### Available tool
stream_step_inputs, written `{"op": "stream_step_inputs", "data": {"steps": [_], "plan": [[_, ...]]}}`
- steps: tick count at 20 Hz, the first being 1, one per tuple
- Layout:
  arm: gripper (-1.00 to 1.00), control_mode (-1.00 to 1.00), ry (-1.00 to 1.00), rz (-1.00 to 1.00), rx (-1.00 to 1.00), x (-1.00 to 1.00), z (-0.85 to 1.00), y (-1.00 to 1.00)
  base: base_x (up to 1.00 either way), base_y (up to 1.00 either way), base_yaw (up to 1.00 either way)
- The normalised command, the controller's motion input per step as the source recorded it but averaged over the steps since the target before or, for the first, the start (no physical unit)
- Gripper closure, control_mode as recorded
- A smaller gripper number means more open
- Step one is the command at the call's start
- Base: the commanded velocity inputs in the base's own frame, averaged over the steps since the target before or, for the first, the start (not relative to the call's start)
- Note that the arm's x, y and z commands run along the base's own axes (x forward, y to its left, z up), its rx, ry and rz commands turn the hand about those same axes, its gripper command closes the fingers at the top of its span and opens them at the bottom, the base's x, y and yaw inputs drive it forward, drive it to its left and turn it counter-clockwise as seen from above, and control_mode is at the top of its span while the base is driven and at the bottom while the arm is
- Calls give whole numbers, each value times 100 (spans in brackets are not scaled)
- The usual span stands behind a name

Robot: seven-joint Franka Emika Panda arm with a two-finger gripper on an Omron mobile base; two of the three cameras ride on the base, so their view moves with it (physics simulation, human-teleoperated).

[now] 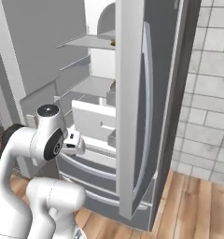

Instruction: Pick up the apple and banana from the fridge and place one fruit on each plate on the dining counter.

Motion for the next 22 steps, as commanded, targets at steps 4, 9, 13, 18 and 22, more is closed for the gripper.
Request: {"op": "stream_step_inputs", "data": {"steps": [4,9,13,18,22], "plan": [[-100,100,0,0,0,0,0,0,45,27,-28],[-100,100,0,0,0,0,0,0,53,29,-28],[-100,100,0,0,0,0,0,0,33,53,-24],[-100,100,0,0,0,0,0,0,47,25,-18],[-100,100,0,0,0,0,0,0,51,35,-10]]}}
